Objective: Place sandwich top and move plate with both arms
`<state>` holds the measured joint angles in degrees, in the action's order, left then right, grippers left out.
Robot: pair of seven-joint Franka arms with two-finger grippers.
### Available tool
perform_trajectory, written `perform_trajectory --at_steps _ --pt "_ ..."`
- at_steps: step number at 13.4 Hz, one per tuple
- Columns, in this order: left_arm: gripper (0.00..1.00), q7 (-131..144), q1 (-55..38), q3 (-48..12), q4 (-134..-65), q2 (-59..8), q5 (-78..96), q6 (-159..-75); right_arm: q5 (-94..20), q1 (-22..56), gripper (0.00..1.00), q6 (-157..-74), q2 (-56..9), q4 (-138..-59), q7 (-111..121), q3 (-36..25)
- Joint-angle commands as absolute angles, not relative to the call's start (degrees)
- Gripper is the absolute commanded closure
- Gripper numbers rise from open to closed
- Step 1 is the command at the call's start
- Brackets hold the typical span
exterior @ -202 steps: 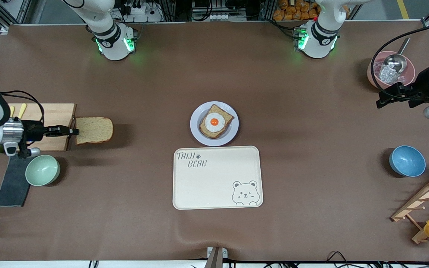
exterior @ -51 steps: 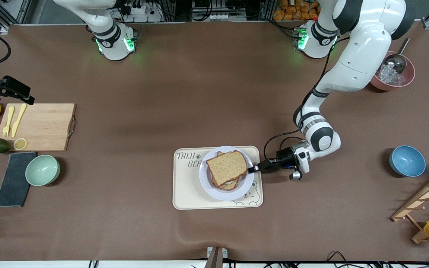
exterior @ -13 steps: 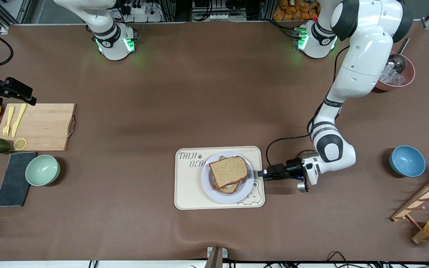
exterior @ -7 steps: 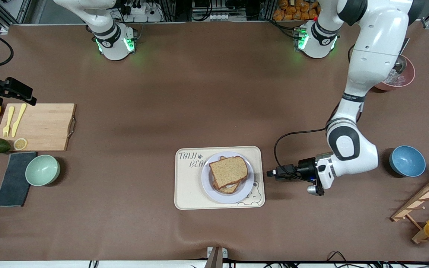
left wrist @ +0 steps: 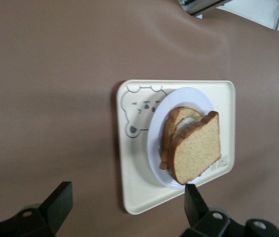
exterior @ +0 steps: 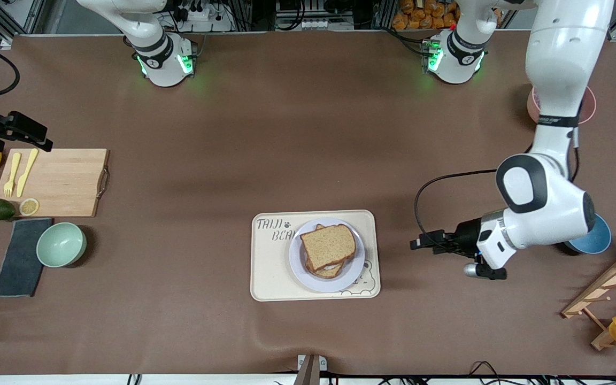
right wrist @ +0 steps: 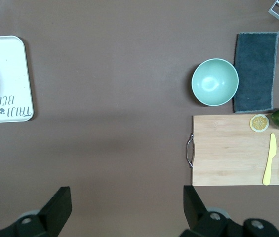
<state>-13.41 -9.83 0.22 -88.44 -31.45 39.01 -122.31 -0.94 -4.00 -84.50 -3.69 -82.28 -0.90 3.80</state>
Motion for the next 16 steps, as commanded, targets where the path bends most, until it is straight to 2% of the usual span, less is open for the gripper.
perform_trajectory --at_steps 1,5,10,13,16 --pt "0.00 -10.38 -8.62 0.53 -89.03 -27.08 30.78 -118.76 -0.62 -5.36 0.00 -84.55 -3.60 -82.44 -1.23 4.75" --pt "0.00 -3.98 -8.61 0.97 -89.03 -20.76 15.86 -112.95 -0.62 -5.36 0.00 -84.55 -3.60 -82.88 -1.14 4.75" --pt "0.00 -0.88 -7.31 1.06 -89.03 -11.79 2.66 -101.53 -0.62 -5.36 0.00 -84.64 -3.69 -82.88 -1.14 4.75" --pt "0.00 -0.97 -5.63 1.14 -88.86 -8.18 1.50 -97.83 -0.62 -5.36 0.00 -84.64 -3.69 -82.88 -1.14 4.75" --pt "0.00 -0.97 -5.54 1.06 -85.62 -6.16 -0.44 -90.82 -0.62 -5.36 0.00 -84.64 -3.69 -82.88 -1.14 4.75"
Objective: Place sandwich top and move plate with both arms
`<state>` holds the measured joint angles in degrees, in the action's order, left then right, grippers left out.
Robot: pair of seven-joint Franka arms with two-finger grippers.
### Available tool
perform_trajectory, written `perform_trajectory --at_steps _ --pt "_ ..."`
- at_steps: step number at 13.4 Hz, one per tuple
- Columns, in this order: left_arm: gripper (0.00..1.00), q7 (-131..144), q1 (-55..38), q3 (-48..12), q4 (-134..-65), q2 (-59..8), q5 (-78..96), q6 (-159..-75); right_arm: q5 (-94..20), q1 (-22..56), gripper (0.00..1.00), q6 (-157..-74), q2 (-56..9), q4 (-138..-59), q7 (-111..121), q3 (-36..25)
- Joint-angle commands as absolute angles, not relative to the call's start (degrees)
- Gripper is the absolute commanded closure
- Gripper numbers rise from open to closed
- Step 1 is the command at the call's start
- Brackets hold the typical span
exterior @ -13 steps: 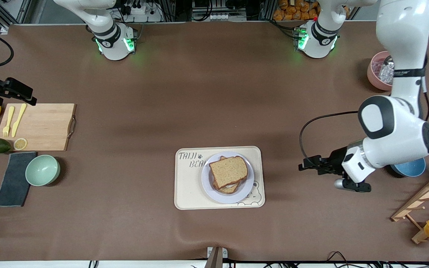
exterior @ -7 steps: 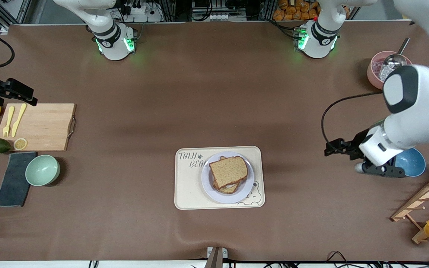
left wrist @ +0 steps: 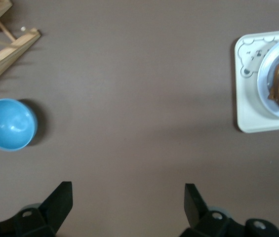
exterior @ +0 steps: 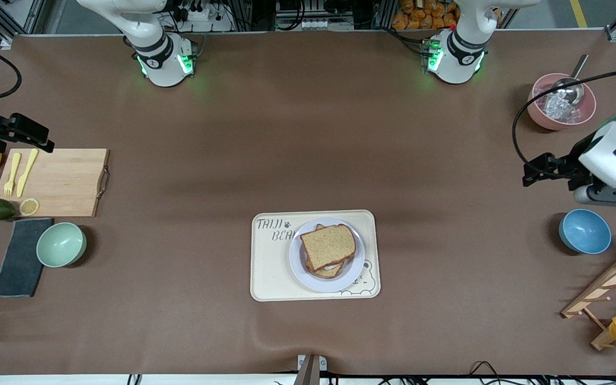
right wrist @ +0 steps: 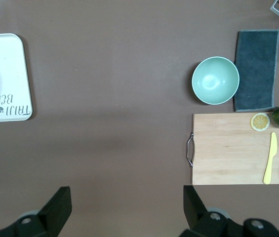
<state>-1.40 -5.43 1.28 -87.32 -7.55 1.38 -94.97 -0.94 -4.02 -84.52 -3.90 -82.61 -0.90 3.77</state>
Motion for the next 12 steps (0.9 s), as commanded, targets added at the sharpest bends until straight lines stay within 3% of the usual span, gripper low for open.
perform_trajectory --at_steps 1,7,10,12 --pt "0.00 -0.79 -5.19 1.32 -85.43 -5.28 -0.35 -89.66 -0.62 -5.45 0.00 -84.64 -3.69 -82.88 -1.06 4.75" --pt "0.00 -0.61 -3.44 0.44 -87.01 0.34 -0.26 -85.96 -0.62 -5.54 0.00 -84.64 -3.69 -82.88 -1.05 4.75" --pt "0.00 -0.88 2.36 -5.17 -88.33 1.14 -0.09 -86.13 -0.62 -5.45 0.00 -84.73 -3.69 -82.88 -1.14 4.75" --pt "0.00 -0.97 2.37 -5.10 -89.03 1.32 -0.35 -86.31 -0.62 -5.45 0.00 -84.73 -3.69 -82.88 -1.14 4.75"
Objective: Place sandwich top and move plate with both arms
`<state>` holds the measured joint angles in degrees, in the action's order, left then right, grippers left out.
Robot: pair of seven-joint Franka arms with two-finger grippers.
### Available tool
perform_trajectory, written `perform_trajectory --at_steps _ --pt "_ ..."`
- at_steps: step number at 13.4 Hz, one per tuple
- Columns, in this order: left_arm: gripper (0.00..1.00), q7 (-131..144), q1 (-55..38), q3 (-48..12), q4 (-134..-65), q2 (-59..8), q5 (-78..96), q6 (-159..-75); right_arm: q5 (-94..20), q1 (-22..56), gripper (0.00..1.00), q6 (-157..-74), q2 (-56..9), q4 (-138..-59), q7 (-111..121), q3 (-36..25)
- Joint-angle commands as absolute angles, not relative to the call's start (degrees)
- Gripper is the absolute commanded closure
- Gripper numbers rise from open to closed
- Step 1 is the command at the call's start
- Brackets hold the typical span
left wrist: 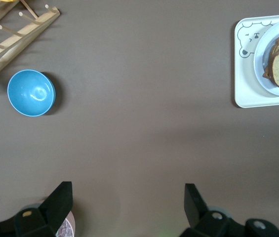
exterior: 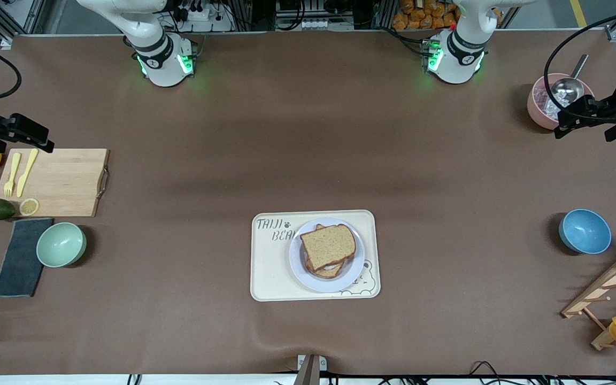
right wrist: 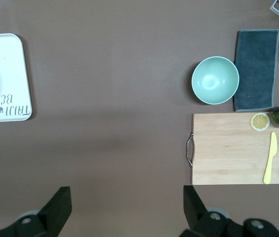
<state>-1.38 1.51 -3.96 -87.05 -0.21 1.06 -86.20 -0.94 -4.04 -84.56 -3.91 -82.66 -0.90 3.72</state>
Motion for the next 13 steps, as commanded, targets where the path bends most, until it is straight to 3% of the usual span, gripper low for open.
perform_trajectory --at_steps 1,13 --pt "0.00 -0.88 2.37 -5.18 -89.03 1.23 -0.35 -86.31 -0.62 -5.45 0.00 -84.73 -3.69 -82.88 -1.06 4.75" --pt "0.00 -0.09 2.37 -4.57 -86.57 0.53 -1.23 -84.81 -0.62 -5.54 0.00 -84.73 -3.69 -82.88 -1.05 4.75"
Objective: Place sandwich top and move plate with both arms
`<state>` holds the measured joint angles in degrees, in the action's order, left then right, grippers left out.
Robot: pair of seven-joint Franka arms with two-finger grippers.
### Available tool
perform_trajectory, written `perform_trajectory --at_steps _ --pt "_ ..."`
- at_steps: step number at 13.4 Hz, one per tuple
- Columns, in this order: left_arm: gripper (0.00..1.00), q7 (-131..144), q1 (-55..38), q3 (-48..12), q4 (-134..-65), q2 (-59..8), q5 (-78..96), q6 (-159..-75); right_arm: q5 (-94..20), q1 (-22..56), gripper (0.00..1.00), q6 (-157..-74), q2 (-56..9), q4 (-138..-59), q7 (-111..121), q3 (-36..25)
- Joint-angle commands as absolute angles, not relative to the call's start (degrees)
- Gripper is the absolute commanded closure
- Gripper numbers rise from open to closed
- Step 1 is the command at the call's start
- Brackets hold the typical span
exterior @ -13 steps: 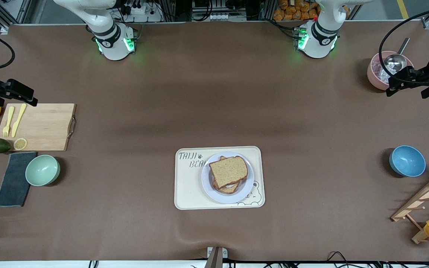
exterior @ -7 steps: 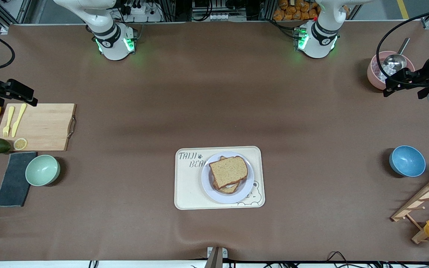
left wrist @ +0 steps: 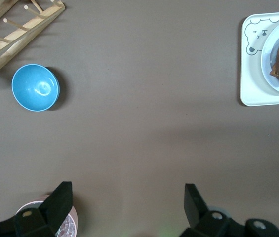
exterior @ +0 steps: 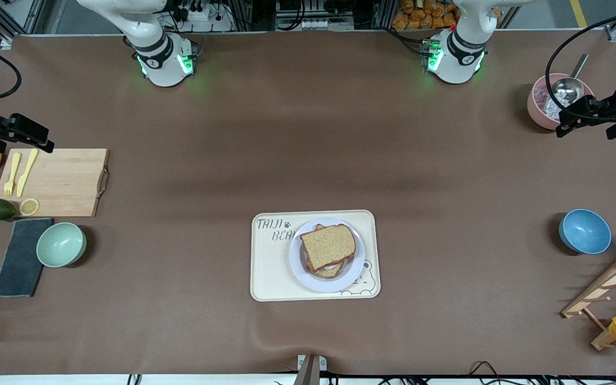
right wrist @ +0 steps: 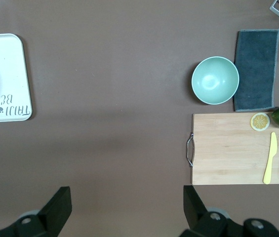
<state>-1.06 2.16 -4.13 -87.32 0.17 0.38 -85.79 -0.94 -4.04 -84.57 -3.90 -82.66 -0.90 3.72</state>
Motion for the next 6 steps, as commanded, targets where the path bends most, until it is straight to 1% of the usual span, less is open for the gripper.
perform_trajectory --at_steps 1,6 --pt "0.00 -0.09 2.29 -4.57 -86.57 0.53 -1.32 -84.81 -0.62 -5.54 0.00 -84.73 -3.69 -82.88 -1.05 4.75" --pt "0.00 2.55 2.29 -5.01 -86.57 0.53 -1.32 -84.29 -0.62 -5.54 0.00 -84.73 -3.69 -82.88 -1.14 4.75"
